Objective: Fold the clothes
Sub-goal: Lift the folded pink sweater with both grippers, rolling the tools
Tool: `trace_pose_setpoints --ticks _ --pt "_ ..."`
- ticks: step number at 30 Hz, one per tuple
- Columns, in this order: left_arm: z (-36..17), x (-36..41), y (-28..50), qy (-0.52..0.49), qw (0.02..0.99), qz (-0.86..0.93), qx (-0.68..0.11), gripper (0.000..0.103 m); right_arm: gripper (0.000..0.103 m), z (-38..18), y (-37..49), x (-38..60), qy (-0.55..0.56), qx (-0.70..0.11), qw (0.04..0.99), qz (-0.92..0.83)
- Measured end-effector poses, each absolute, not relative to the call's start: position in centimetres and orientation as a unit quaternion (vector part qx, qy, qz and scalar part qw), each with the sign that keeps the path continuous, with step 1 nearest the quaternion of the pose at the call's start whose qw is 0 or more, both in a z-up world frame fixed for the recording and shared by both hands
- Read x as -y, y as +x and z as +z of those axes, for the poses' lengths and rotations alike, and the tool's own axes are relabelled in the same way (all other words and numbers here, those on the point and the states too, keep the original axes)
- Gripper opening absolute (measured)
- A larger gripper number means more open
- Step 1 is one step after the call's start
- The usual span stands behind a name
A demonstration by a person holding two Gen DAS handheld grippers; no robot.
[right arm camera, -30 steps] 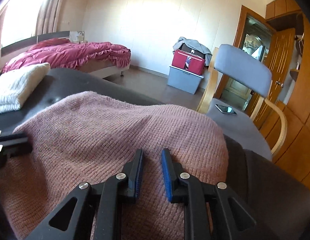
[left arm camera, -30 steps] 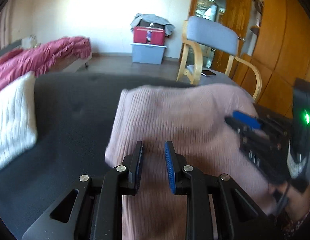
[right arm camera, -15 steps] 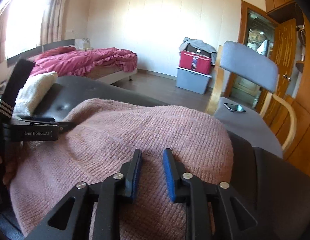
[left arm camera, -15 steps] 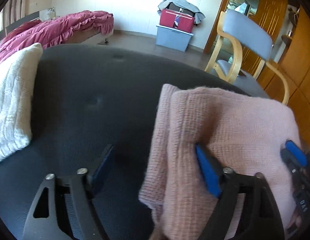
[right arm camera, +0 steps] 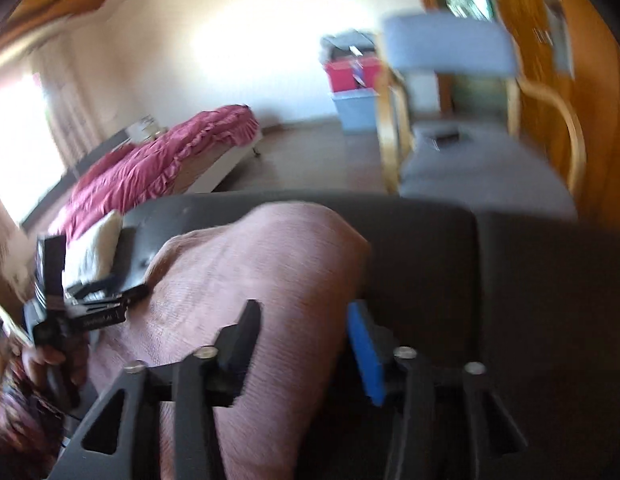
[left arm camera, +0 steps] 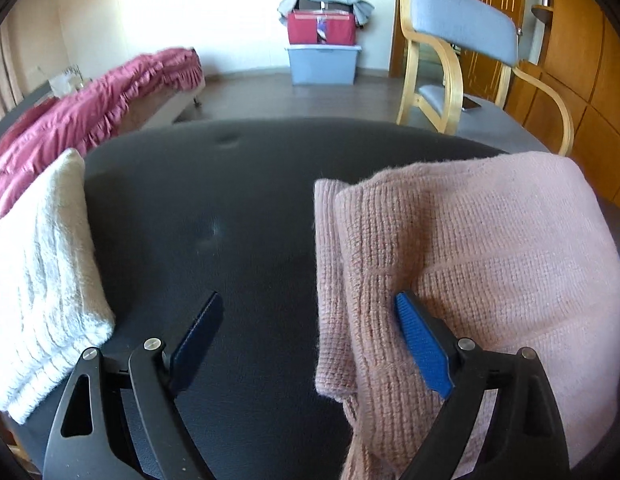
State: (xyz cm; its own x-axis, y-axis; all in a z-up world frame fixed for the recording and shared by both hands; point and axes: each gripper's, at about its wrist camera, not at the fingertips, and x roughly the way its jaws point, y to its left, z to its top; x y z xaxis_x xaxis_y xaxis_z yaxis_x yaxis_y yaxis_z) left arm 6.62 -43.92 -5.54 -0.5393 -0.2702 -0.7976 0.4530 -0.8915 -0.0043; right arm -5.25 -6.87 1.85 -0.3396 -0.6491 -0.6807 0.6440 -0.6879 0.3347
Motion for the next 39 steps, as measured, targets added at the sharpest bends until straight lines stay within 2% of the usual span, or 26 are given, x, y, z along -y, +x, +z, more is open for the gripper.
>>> trace_pose_setpoints --ticks 2,3,11,15,24,30,37,39 --pt "-5.6 44.3 6.9 0.437 0.201 -0.868 -0.119 0.09 0.065 0.5 -6.4 6.3 0.466 0.036 0.408 -0.784" --pt "-5.7 44.5 7.0 0.441 0.197 -0.867 -0.126 0.09 0.066 -0.2 -6.8 6.1 0.488 0.052 0.413 -0.767" --pt "-6.2 46.3 7.8 0.459 0.171 -0.854 -0.173 0.09 0.069 -5.2 -8.5 6.9 0.566 0.166 0.437 -0.679" --pt "-6.6 47.6 8.2 0.464 0.166 -0.847 -0.199 0.09 0.073 -6.6 -9.3 7.9 0.587 0.193 0.447 -0.647" --pt "-5.0 50.0 9.9 0.43 0.212 -0.853 -0.206 0.09 0.075 -6.8 -9.6 10.9 0.599 0.177 0.461 -0.631" --pt "-8.2 51.1 9.1 0.48 0.161 -0.826 -0.248 0.09 0.076 -7.0 -9.7 12.9 0.603 0.161 0.473 -0.621" --pt "-8.2 51.3 9.2 0.472 0.144 -0.832 -0.251 0.092 0.082 -7.0 -9.8 14.3 0.607 0.147 0.475 -0.62" --pt "-8.2 52.0 9.6 0.47 0.133 -0.827 -0.277 0.092 0.084 -7.1 -9.8 14.6 0.608 0.145 0.475 -0.619"
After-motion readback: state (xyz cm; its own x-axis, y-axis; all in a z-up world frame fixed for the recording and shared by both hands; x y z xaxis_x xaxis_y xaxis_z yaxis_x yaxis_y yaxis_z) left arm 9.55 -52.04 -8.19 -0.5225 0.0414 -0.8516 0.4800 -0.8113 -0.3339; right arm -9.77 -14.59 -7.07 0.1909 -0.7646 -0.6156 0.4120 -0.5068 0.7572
